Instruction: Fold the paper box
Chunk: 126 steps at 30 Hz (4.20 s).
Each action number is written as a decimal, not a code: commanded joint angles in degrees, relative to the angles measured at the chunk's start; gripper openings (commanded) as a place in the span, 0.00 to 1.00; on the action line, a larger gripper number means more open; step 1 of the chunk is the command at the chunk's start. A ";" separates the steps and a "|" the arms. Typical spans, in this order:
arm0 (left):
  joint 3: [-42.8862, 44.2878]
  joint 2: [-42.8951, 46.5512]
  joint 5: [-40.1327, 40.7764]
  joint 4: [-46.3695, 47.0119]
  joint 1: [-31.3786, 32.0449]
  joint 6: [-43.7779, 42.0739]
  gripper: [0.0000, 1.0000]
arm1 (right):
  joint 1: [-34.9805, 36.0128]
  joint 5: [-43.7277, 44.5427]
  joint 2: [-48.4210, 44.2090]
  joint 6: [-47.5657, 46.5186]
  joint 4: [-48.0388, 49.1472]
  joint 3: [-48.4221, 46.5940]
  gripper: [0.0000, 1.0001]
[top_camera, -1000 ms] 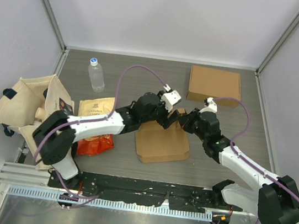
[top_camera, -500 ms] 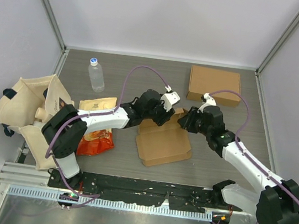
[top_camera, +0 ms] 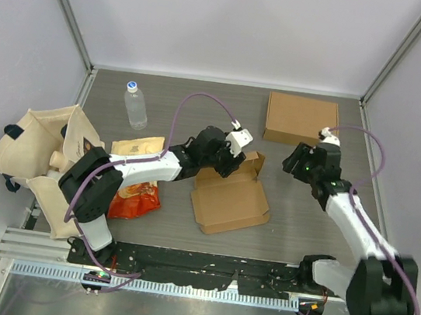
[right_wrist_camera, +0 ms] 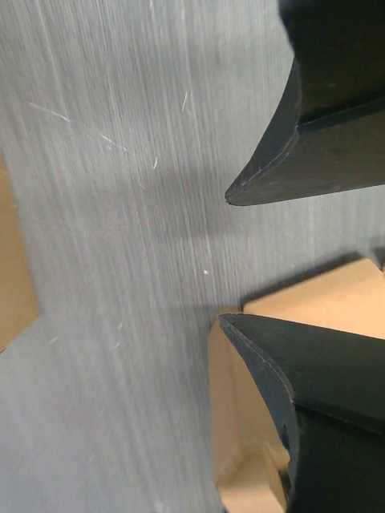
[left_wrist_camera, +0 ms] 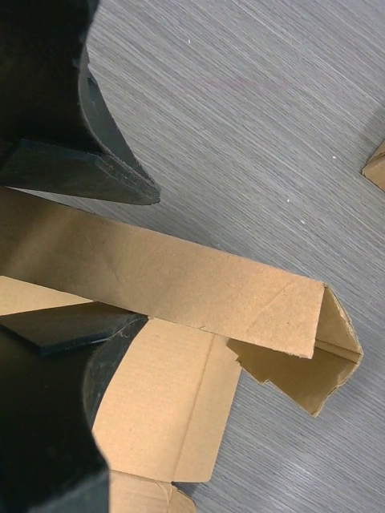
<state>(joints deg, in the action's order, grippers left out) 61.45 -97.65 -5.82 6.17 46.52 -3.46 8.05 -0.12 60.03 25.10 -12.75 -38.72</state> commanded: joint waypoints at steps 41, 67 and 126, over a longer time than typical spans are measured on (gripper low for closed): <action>1.21 0.00 -9.11 0.60 -2.58 2.67 0.50 | 9.44 -24.06 16.72 -14.34 43.78 7.94 0.53; 24.06 -9.75 -18.86 -22.95 -12.86 22.54 0.57 | -2.43 -24.38 22.67 -23.07 22.86 -4.78 0.54; 20.46 -12.22 -25.65 -11.98 -19.00 38.88 0.39 | 21.74 -4.53 26.99 -24.40 41.50 3.48 0.01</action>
<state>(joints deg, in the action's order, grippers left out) 82.76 -111.04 -35.09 -8.51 31.97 29.67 29.02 -2.87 88.84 1.78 30.02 -35.40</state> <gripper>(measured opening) 0.402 0.113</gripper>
